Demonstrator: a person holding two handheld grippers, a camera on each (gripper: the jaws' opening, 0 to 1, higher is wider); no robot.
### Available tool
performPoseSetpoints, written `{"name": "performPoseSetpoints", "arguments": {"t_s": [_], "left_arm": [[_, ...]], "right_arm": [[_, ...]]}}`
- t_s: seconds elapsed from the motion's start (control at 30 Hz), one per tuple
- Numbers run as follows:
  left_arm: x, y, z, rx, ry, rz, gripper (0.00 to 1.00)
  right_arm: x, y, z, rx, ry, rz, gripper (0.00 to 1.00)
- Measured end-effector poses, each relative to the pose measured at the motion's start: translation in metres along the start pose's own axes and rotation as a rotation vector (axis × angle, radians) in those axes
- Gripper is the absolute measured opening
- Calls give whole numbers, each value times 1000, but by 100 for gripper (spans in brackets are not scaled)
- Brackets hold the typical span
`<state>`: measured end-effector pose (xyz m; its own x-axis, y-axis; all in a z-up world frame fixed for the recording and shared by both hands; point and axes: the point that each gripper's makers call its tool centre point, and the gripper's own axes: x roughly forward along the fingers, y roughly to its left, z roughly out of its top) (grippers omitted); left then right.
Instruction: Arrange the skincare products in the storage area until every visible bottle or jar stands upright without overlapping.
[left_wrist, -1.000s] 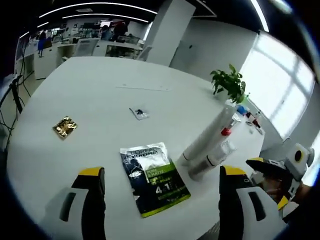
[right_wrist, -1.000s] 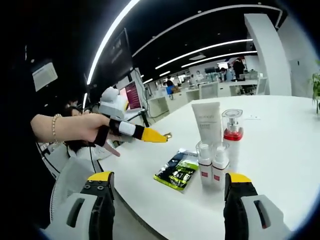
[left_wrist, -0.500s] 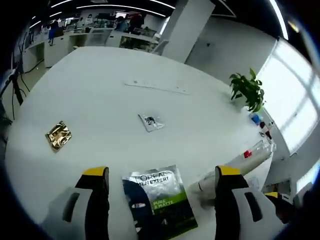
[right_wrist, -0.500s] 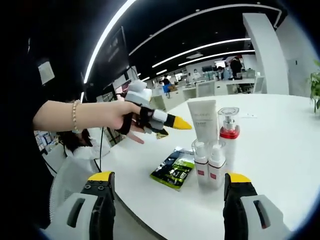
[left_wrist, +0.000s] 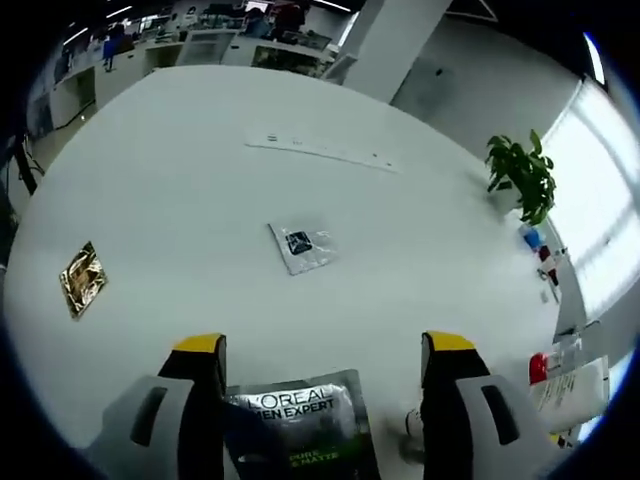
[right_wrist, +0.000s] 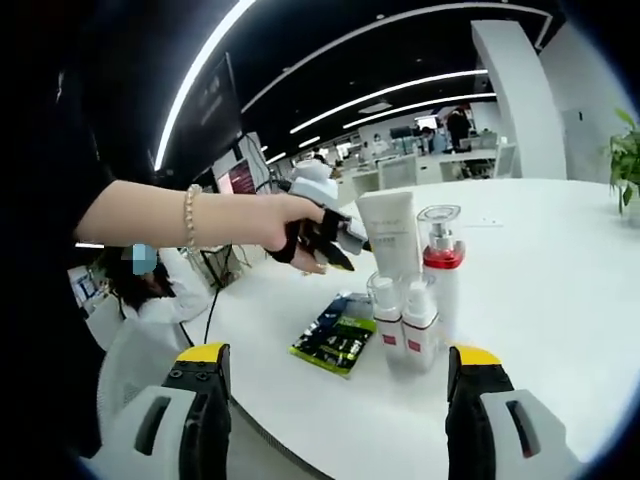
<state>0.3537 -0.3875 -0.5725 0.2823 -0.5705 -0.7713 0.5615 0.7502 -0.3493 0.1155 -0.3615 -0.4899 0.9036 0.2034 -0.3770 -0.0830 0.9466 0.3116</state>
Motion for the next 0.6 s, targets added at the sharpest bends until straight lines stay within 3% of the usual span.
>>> {"name": "performPoseSetpoints", "arguments": {"t_s": [0.2, 0.33, 0.4, 0.6], "left_arm": [[26, 2, 16, 11, 21, 27, 68], [37, 2, 29, -16, 15, 36, 65], [46, 1, 30, -42, 40, 31, 63], [58, 8, 39, -23, 43, 92, 59]], "right_arm": [[0, -2, -2, -1, 10, -8, 94], [1, -3, -3, 0, 18, -17, 94], [1, -4, -4, 3, 20, -21, 94], [1, -7, -6, 5, 29, -35, 94]]}}
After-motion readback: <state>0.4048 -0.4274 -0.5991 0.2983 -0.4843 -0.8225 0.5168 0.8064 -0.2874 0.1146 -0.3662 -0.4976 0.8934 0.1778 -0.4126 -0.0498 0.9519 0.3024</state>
